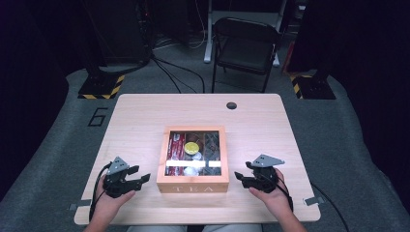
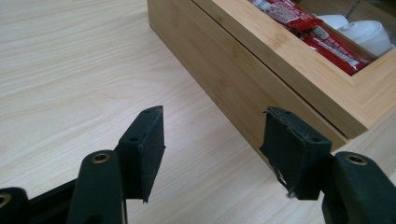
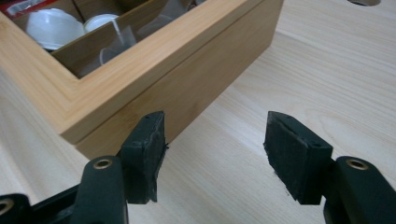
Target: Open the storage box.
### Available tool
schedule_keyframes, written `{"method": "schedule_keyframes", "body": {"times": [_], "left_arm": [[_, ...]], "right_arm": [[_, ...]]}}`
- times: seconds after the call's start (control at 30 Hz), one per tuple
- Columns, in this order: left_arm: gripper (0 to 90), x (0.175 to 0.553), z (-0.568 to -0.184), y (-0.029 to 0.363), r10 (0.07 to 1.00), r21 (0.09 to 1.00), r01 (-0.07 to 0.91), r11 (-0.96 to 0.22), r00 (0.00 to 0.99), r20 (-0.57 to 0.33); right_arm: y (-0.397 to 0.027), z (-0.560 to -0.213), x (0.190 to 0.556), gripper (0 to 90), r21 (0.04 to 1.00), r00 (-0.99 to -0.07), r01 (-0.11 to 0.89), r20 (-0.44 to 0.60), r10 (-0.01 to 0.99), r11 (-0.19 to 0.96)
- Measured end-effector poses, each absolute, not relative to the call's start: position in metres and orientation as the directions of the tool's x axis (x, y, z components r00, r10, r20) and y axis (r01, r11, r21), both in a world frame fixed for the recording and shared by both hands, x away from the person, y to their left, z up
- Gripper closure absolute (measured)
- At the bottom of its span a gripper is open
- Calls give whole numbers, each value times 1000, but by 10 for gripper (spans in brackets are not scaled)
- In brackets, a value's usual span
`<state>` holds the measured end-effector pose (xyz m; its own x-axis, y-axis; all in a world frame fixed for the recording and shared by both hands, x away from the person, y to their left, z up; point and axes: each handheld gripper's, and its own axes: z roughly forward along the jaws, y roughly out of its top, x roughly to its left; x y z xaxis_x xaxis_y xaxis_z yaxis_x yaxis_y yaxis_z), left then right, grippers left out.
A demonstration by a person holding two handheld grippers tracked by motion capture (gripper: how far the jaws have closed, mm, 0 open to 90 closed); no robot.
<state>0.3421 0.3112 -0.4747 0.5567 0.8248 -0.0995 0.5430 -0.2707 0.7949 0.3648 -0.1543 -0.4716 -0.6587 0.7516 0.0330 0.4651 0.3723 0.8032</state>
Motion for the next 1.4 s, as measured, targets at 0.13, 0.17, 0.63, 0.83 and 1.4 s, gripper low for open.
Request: {"method": "schedule_keyframes", "body": {"times": [0.13, 0.17, 0.63, 0.83, 1.4], "left_arm": [[387, 339, -472, 308, 823, 791, 548, -272, 559, -104], [388, 338, -471, 307, 821, 788, 551, -274, 561, -107], [404, 318, -460, 291, 780, 795, 521, -310, 618, -100], [433, 318, -467, 285, 750, 793, 511, -331, 653, -108], [564, 319, -478, 274, 718, 794, 496, -352, 687, -112]], "right_arm": [[-148, -467, 358, 385, 805, -682, 449, 29, 731, 387], [-147, -465, 357, 385, 805, -688, 441, 19, 726, 397], [-131, -452, 331, 398, 812, -741, 388, -7, 672, 436], [-125, -461, 329, 429, 816, -747, 399, 26, 664, 417], [-117, -474, 334, 562, 793, -769, 407, 29, 638, 454]]}}
